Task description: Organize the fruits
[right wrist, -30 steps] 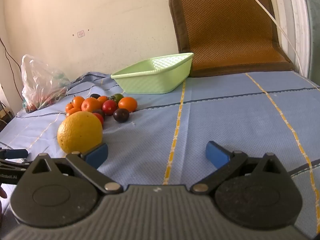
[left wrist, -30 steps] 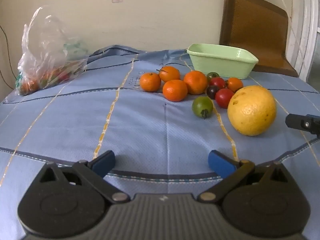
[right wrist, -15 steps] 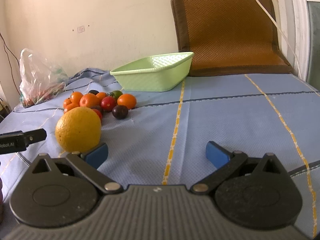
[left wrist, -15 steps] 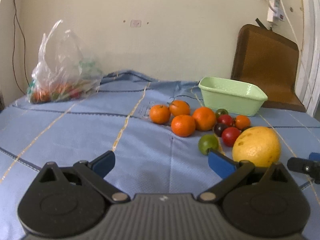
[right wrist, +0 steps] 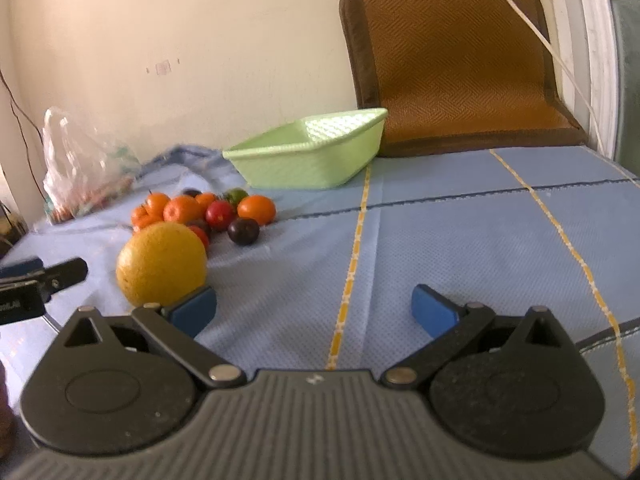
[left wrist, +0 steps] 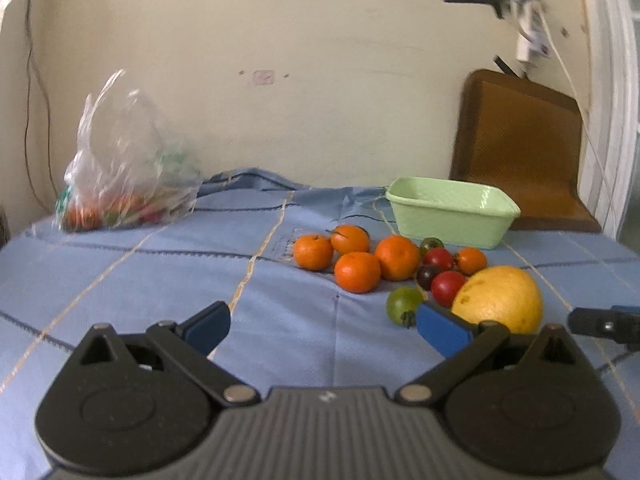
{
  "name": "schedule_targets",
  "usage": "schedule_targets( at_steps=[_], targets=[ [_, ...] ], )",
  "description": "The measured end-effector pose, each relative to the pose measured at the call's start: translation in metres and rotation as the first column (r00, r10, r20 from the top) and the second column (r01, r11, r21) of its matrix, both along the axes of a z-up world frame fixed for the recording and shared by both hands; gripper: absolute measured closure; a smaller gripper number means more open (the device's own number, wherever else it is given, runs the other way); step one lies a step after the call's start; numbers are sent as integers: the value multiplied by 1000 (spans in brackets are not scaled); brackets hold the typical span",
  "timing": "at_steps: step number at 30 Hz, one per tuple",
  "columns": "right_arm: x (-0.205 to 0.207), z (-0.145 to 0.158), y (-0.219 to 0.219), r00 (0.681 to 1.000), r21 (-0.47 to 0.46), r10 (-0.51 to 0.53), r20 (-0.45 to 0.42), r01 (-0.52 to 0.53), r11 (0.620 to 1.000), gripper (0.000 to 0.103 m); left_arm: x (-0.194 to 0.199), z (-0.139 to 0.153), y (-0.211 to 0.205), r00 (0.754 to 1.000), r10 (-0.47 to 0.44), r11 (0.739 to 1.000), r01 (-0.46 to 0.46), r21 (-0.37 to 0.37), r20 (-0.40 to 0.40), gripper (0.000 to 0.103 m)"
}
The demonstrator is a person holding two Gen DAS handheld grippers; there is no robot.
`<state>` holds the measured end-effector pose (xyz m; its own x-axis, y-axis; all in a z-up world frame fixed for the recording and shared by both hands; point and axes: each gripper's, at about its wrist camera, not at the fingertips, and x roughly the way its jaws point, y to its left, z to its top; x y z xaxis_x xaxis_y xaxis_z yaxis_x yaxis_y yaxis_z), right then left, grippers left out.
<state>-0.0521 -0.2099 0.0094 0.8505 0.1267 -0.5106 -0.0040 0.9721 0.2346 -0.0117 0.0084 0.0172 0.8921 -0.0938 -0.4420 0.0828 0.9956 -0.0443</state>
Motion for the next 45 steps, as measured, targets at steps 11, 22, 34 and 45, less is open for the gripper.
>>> schedule_targets(
  at_steps=[11, 22, 34, 45],
  targets=[
    [3, 20, 35, 981, 117, 180, 74, -187, 975, 6, 5, -1, 26, 998, 48, 990, -53, -130, -41, 0],
    [32, 11, 61, 961, 98, 274, -34, -270, 958, 38, 7, -1, 35, 997, 52, 983, -60, -176, -48, 0],
    [-9, 5, 107, 833, -796, 514, -206, -448, 407, 38, 6, 0, 36, 999, 29, 982, -36, -188, -37, 0],
    [-34, 13, 95, 806, -788, 578, -127, -436, 435, 23, 8, 0, 38, 999, 15, 981, -24, -194, -49, 0]
  ],
)
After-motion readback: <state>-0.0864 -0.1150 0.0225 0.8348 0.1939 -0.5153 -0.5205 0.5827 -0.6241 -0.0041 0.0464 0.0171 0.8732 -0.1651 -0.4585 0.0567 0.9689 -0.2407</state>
